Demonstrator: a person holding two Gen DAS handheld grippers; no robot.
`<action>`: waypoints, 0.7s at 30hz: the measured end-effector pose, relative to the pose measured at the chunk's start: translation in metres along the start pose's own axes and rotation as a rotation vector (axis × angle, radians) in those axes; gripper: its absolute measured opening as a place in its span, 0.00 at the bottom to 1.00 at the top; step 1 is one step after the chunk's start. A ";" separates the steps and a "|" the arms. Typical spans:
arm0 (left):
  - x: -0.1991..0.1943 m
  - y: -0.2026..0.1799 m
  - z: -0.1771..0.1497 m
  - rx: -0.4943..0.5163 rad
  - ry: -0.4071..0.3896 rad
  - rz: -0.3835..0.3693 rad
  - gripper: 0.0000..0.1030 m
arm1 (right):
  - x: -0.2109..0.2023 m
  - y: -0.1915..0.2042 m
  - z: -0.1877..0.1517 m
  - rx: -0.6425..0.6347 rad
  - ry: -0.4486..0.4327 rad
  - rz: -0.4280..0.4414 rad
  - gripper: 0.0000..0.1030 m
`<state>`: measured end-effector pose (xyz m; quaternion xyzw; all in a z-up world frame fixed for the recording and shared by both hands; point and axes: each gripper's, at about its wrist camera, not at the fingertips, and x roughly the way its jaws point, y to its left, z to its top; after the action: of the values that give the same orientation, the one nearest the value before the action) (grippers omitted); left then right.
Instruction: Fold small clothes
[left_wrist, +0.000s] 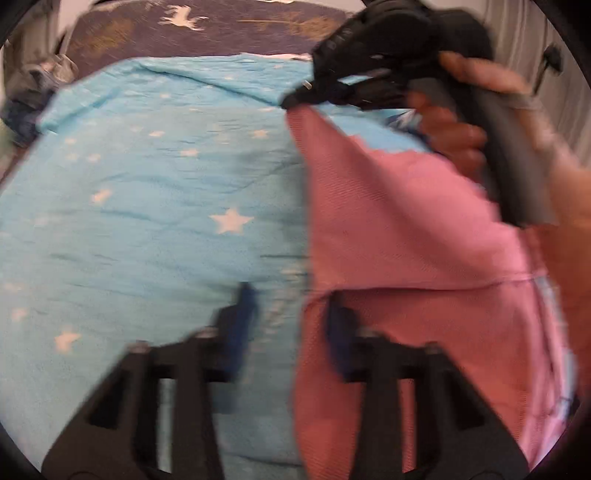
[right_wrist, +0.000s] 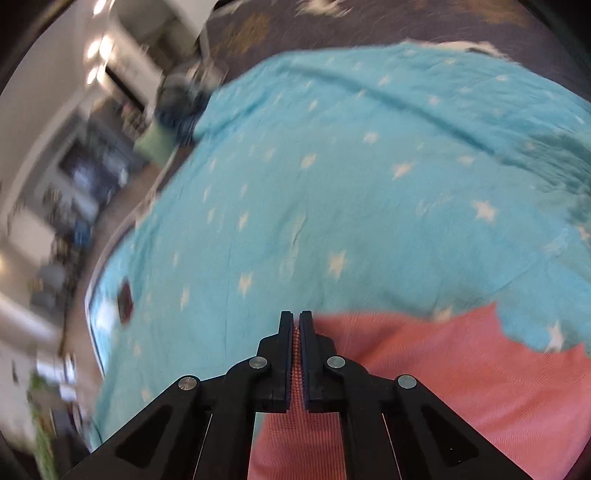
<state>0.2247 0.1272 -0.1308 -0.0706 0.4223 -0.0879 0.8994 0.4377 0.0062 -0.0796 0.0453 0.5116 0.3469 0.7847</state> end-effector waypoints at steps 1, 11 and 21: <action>0.000 0.000 0.000 -0.009 0.002 -0.029 0.09 | -0.004 -0.006 0.004 0.030 -0.033 0.005 0.01; -0.003 0.004 -0.005 -0.046 0.020 -0.033 0.11 | 0.003 -0.007 0.023 -0.005 0.038 0.096 0.16; -0.005 0.000 -0.012 -0.028 0.031 0.013 0.14 | 0.010 0.001 -0.028 -0.072 0.100 -0.003 0.31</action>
<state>0.2122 0.1276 -0.1343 -0.0790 0.4379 -0.0775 0.8922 0.4158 0.0050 -0.0998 -0.0009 0.5375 0.3658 0.7598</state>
